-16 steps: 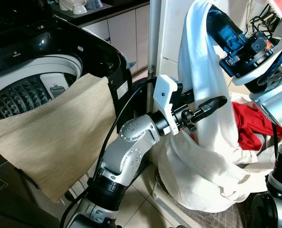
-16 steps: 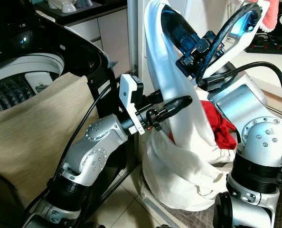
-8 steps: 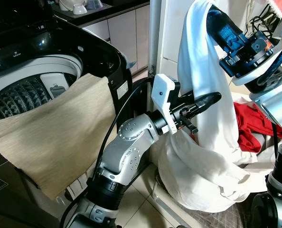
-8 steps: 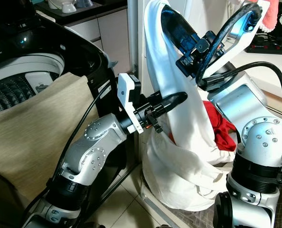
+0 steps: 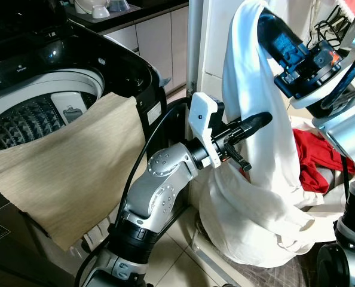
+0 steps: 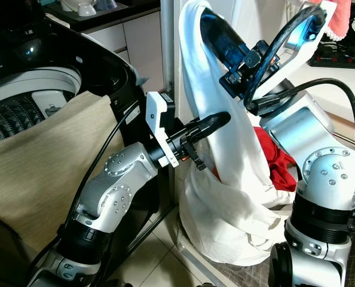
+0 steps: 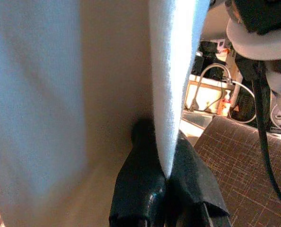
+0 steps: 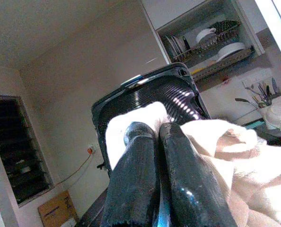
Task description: Clothes washing
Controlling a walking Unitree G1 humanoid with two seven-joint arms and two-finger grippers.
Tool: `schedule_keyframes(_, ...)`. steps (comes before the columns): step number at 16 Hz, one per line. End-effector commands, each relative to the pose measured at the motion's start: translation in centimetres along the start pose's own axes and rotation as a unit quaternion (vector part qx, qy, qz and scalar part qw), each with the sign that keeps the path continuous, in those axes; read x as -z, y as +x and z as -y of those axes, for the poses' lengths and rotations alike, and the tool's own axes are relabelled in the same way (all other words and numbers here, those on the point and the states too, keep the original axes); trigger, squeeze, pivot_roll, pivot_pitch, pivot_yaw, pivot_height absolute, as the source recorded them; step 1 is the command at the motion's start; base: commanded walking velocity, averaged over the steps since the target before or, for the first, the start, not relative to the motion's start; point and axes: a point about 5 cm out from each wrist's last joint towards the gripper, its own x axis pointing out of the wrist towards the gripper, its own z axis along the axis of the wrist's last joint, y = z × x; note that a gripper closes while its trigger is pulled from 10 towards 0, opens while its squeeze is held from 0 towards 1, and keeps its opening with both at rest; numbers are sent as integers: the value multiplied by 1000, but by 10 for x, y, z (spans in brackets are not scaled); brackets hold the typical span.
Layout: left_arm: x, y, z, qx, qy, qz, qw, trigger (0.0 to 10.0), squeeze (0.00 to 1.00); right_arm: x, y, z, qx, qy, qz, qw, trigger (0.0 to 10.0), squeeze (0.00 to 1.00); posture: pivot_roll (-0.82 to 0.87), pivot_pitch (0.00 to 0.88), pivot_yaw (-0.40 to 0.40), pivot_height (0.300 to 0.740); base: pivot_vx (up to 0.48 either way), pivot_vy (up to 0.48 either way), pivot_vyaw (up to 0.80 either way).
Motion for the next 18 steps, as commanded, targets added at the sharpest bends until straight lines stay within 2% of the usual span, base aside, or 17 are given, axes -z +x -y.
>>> schedule_keyframes(1, 2, -1, -2, 1, -9, -4, 1000, 0, 0, -1, 1, -3, -9, -7, 1, 1000, 0, 0, -87, 0, 31, 740, 0, 0, 0)
schedule_keyframes(3, 2, -2, -4, -2, -8, -4, 1000, 0, 0, 0, 1, -3, -6, -11, -1, 1000, 0, 0, -87, 0, 32, 740, 0, 0, 0)
schedule_keyframes(4, 2, -3, -5, -5, -8, -4, 1000, 0, 0, 0, 0, -2, -3, -13, -2, 1000, 1059, 0, -87, 0, 32, 740, 0, 0, 0)
schedule_keyframes(5, 2, -4, -7, -9, -8, -5, 1000, 0, 0, 0, 0, -1, -1, -15, -4, 1000, 2627, 0, -86, 0, 32, 740, 0, 0, 0)
schedule_keyframes(6, 1, -6, -9, -16, -6, -6, 1000, 0, 0, 1, -1, 0, 7, -19, -9, 1000, 8667, 486, -86, 0, 33, 740, 0, 0, 0)
schedule_keyframes(7, 0, -8, -11, -19, -8, -5, 1000, 0, 0, 3, -3, 7, 38, -26, -15, 999, 10000, 1000, -86, 0, 34, 740, 0, 0, 0)
schedule_keyframes(8, -1, -9, -12, -19, -8, -5, 1000, 0, 0, 4, -5, 11, 49, -20, -14, 999, 10000, 1000, -86, 0, 34, 740, 0, 0, 0)
schedule_keyframes(9, -3, -13, -14, -23, -2, -9, 1000, 0, 0, 4, -9, 20, 84, -26, -14, 996, 10000, 1000, -84, 0, 35, 740, 0, 0, 0)
schedule_keyframes(11, -10, -26, -27, -48, 33, -34, 998, 0, 0, 1, -23, 44, 191, -78, -25, 978, 10000, 1000, -83, 0, 37, 740, 0, 0, 0)
schedule_keyframes(12, -19, -41, -44, -88, 77, -60, 991, 0, 0, -5, -37, 58, 250, -120, -37, 960, 10000, 0, -82, 0, 36, 740, 0, 0, 0)
schedule_keyframes(13, -38, -60, -68, -146, 125, -79, 978, 0, 0, -7, -55, 67, 294, -167, -71, 939, 10000, 0, -79, 0, 35, 740, 0, 0, 0)
schedule_keyframes(14, -44, -66, -75, -159, 143, -89, 973, 0, 0, -5, -60, 69, 301, -180, -87, 933, 10000, 0, -79, 0, 35, 740, 0, 0, 0)
schedule_keyframes(15, -64, -80, -92, -194, 190, -114, 956, 0, 0, 7, -70, 69, 303, -224, -158, 913, 10000, 0, -73, 0, 34, 740, 0, 0, 0)
schedule_keyframes(16, -73, -85, -99, -209, 209, -122, 948, 0, 0, 14, -75, 69, 299, -238, -189, 905, 10000, 0, -73, 0, 34, 740, 0, 0, 0)
schedule_keyframes(17, -108, -92, -117, -249, 258, -131, 924, 0, 0, 34, -78, 63, 273, -238, -239, 901, 10000, 0, -69, 0, 35, 740, 0, 0, 0)
schedule_keyframes(18, -121, -93, -122, -259, 274, -132, 917, 0, 0, 39, -77, 61, 263, -238, -247, 902, 10000, 0, -68, 0, 35, 740, 0, 0, 0)
